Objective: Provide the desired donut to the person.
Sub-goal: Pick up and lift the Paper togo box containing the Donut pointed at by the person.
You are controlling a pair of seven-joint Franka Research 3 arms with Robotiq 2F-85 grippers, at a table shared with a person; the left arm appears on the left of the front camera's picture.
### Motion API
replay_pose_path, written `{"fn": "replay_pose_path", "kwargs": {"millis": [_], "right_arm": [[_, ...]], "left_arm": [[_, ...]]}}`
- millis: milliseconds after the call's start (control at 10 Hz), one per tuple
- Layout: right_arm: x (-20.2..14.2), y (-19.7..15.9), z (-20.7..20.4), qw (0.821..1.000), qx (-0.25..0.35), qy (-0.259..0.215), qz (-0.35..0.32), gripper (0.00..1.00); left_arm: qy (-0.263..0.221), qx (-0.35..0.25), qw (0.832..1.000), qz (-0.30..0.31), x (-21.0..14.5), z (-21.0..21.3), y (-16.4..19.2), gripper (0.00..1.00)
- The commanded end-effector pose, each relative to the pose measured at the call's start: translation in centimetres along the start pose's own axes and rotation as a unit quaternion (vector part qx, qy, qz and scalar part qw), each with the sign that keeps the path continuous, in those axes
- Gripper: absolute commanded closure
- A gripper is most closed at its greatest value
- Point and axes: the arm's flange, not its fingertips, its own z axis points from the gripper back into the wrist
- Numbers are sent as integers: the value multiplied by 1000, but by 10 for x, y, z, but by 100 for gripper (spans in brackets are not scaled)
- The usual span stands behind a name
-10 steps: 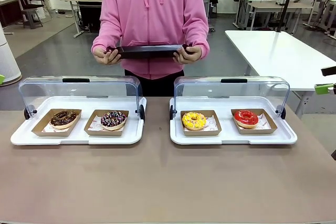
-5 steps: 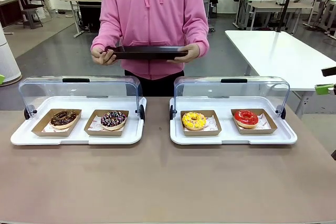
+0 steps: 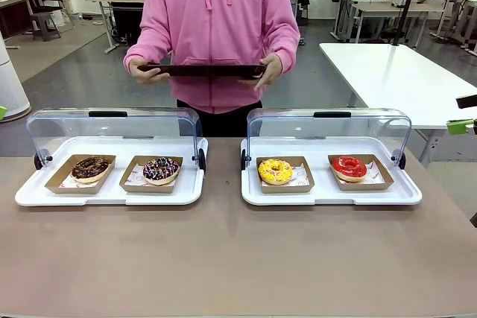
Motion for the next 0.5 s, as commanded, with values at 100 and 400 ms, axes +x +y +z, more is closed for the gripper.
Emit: {"fn": "replay_pose_path", "kwargs": {"millis": [100, 400], "right_arm": [[0, -2, -2, 1000, 4, -10, -1, 0], [0, -2, -2, 1000, 4, -10, -1, 0]], "left_arm": [[2, 0, 1000, 1, -1, 0, 0, 0], [2, 0, 1000, 1, -1, 0, 0, 0]]}}
